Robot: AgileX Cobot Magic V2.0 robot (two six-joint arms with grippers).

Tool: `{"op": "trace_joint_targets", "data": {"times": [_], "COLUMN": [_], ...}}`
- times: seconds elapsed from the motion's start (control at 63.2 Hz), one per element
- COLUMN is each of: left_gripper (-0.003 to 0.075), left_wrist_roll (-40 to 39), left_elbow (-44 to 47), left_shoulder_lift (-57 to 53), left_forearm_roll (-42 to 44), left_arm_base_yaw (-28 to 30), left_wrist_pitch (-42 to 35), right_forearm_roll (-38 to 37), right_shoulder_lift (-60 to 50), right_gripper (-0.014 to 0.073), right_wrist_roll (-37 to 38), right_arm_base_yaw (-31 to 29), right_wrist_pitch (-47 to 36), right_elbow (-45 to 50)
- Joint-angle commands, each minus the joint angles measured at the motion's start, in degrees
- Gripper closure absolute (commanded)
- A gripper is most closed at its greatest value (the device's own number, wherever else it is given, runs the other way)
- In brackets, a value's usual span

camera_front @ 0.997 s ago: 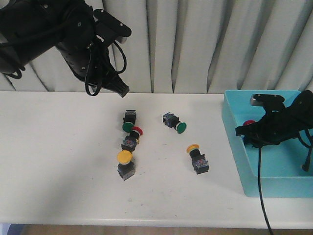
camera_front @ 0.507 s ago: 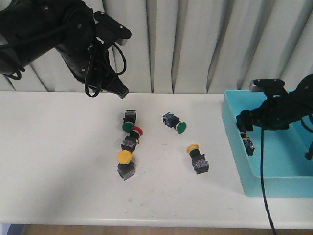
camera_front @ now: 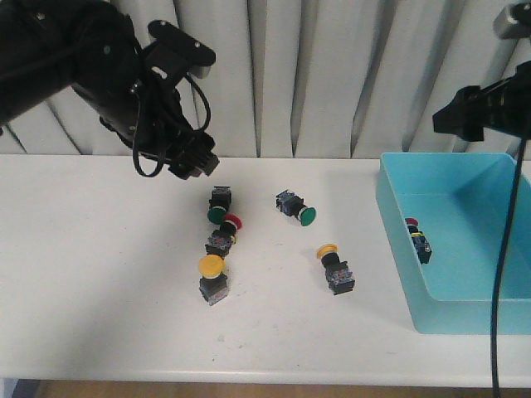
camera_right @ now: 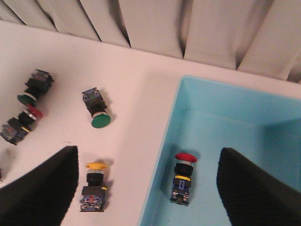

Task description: Pick red and yellow buttons and place in box

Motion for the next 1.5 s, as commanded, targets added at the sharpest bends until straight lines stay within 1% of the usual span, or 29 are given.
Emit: {"op": "trace_joint_targets", "data": {"times": [0.0,0.063,0.19,0.348,0.459,0.665,0.887,1.33,1.425,1.488], "left_gripper": [0.0097,0.0101,0.011,0.0117,0.0126,0.013,0.013,0.0133,0.0153,0.0189], "left_wrist_roll": [-2.7,-3.6,-6.0,-7.6,-7.3,-6.3,-5.8,-5.6,-5.6,-5.3], "left_elbow": [1.8,4.0,6.7,7.0,7.0,6.9,6.8,6.8,6.8,6.8], "left_shoulder_lift": [-2.7,-2.3,0.3,5.5,8.3,11.7,14.0,16.7,16.8,16.8], "left_forearm_roll": [0.3,0.3,0.1,-1.8,-4.5,-9.2,-11.9,-11.8,-11.8,-11.8], "left_arm_base_yaw": [0.1,0.1,0.1,0.1,0.1,0.1,0.1,0.1,0.1,0.1], "left_wrist_pitch": [-6.1,-8.3,-9.0,-9.0,-9.4,-9.6,-10.4,-9.6,-9.3,-8.6], "right_forearm_roll": [1.5,0.9,-0.9,-7.1,-10.9,-12.0,-10.8,-10.3,-10.3,-10.3], "right_shoulder_lift": [-6.9,-10.3,-15.0,-17.8,-19.0,-21.1,-22.1,-22.1,-22.1,-22.1], "right_gripper": [0.0013,0.0013,0.0013,0.0013,0.0013,0.0013,0.0013,0.0013,0.0013,0.0013], "right_wrist_roll": [-0.6,-0.6,0.8,5.7,8.3,9.3,9.5,9.6,9.8,9.8], "right_arm_base_yaw": [0.5,2.0,6.3,12.2,14.3,15.3,15.3,15.3,15.3,15.3], "right_wrist_pitch": [-0.3,0.3,0.8,2.8,2.1,-4.1,-9.2,-9.6,-9.6,-9.5], "right_elbow": [-1.4,-1.4,-1.4,-0.7,2.9,11.5,17.4,18.2,18.2,18.2]}}
